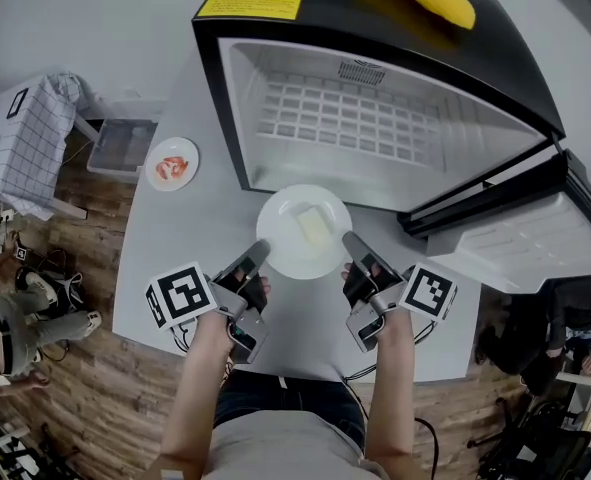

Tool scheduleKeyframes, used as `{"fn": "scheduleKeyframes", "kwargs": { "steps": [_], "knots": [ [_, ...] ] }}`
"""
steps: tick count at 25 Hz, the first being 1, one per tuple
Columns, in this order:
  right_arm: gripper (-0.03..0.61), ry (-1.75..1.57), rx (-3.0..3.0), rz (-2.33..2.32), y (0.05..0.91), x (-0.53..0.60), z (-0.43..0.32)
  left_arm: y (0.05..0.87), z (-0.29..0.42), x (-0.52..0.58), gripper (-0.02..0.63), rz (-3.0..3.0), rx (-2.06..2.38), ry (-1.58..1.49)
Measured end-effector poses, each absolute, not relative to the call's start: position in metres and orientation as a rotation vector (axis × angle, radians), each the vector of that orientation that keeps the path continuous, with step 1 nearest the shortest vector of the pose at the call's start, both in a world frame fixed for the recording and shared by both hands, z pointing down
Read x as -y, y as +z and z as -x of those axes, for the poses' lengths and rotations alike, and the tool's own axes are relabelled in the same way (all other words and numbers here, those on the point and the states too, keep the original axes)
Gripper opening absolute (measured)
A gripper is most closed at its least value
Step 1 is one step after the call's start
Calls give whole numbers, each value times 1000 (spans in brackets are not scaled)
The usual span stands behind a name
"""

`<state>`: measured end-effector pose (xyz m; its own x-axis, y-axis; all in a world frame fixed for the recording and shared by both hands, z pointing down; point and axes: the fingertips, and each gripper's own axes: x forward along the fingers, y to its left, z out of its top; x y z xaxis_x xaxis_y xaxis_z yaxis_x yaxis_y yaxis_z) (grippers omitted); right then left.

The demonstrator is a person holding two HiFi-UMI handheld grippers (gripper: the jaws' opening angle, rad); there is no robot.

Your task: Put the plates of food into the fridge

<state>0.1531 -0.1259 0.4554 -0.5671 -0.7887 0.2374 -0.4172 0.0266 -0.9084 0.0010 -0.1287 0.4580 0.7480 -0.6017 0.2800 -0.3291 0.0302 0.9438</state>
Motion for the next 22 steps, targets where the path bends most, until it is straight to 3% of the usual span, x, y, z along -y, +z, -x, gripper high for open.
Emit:
{"fn": "scheduleKeyframes", "kwargs": {
  "steps": [22],
  "knots": [
    [26,-1500,-1931,1245,400,215,-158,396,-7,208,17,-1575,777,-432]
  ]
}}
